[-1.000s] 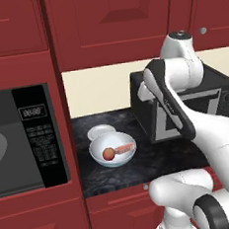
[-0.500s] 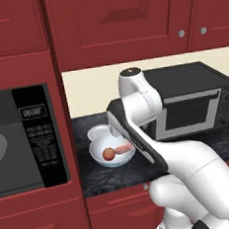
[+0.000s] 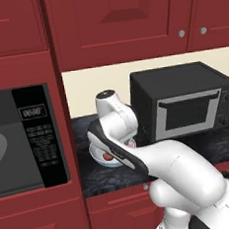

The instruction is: Remove the peach from the bowl and place it on the small plate. Then place the bowl with only the steak in the microwave, close the door, and press the start button to microwave the steak.

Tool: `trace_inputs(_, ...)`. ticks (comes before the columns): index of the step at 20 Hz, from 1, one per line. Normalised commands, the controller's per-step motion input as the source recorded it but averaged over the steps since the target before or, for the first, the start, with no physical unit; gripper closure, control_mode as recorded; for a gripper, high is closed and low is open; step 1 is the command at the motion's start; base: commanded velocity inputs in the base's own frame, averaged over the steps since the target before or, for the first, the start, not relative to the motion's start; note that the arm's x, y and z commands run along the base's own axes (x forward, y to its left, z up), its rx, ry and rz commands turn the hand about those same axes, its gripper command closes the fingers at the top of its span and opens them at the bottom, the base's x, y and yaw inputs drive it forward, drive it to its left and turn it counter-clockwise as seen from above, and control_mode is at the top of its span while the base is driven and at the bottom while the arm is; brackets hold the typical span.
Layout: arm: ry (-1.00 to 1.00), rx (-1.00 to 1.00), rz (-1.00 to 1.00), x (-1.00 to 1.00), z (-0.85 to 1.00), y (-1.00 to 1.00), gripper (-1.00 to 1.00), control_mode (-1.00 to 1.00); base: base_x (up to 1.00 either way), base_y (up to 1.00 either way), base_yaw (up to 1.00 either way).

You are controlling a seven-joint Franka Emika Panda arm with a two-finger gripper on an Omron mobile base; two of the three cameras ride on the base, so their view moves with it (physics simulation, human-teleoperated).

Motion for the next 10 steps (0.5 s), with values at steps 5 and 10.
trace_inputs(5,0.04,0.00,0.03,0.24,-0.39,0.13,-1.00,-1.00,0.00,0.00,0.00)
trace_inputs(10,0.02,0.01,0.04,0.27,-0.30,0.05,-1.00,-1.00,0.00,0.00,0.00)
